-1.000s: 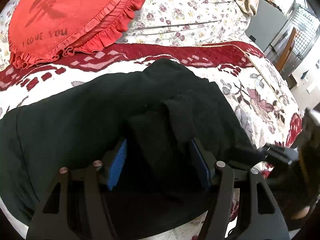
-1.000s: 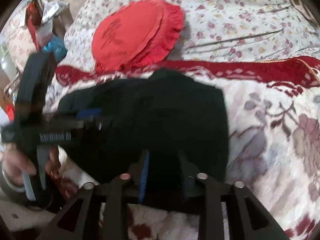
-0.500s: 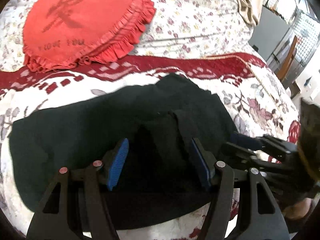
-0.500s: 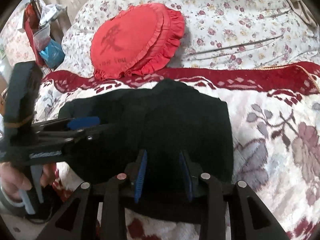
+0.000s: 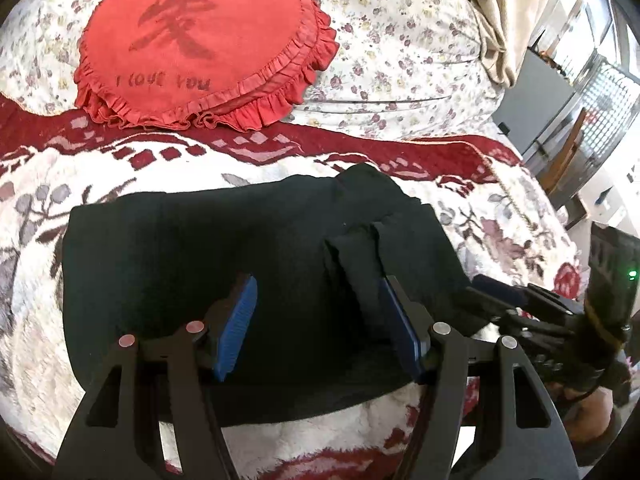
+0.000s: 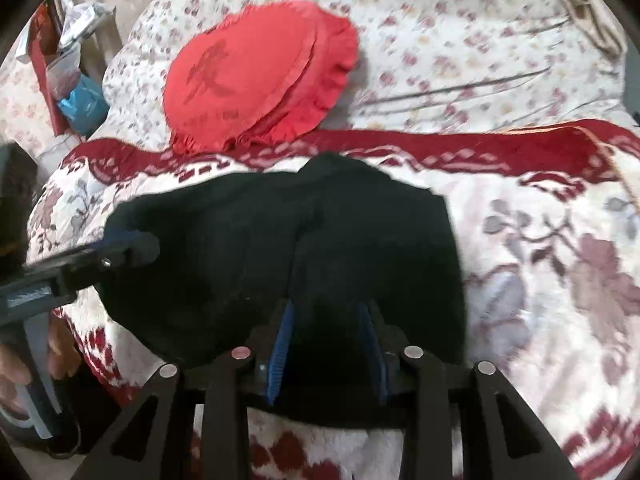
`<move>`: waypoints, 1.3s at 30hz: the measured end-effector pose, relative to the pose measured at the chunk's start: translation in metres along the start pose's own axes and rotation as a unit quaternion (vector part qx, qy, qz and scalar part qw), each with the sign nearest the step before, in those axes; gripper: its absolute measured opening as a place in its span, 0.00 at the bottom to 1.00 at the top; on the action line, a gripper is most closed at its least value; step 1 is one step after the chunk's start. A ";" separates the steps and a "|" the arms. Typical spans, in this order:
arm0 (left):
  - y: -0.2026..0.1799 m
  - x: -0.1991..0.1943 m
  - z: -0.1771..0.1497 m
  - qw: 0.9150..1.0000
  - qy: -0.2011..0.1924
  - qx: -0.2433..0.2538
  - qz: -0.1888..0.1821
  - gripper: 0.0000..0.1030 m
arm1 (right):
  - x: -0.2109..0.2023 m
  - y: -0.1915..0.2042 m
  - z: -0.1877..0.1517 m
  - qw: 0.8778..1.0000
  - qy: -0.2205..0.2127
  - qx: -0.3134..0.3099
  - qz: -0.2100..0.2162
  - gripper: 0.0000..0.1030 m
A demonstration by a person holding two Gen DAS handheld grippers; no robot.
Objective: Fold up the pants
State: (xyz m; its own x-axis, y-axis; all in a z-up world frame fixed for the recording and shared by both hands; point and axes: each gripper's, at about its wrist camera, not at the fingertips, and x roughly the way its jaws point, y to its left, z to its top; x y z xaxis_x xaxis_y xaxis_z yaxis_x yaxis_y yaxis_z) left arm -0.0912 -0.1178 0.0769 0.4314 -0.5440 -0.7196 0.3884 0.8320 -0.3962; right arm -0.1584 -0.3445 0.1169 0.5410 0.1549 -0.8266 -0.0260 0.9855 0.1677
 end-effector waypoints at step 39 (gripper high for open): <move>0.045 -0.044 -0.023 0.994 -0.027 -0.058 0.087 0.66 | 0.064 0.035 0.011 0.998 0.040 -0.026 0.049 0.49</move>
State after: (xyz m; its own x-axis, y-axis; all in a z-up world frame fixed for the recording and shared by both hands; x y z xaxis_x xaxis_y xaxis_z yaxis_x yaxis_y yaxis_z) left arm -0.1113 -0.0541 0.0777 0.5286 -0.3924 -0.7527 0.2087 0.9196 -0.3328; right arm -0.1153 -0.3010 0.0756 0.4658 0.2534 -0.8478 -0.1206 0.9673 0.2229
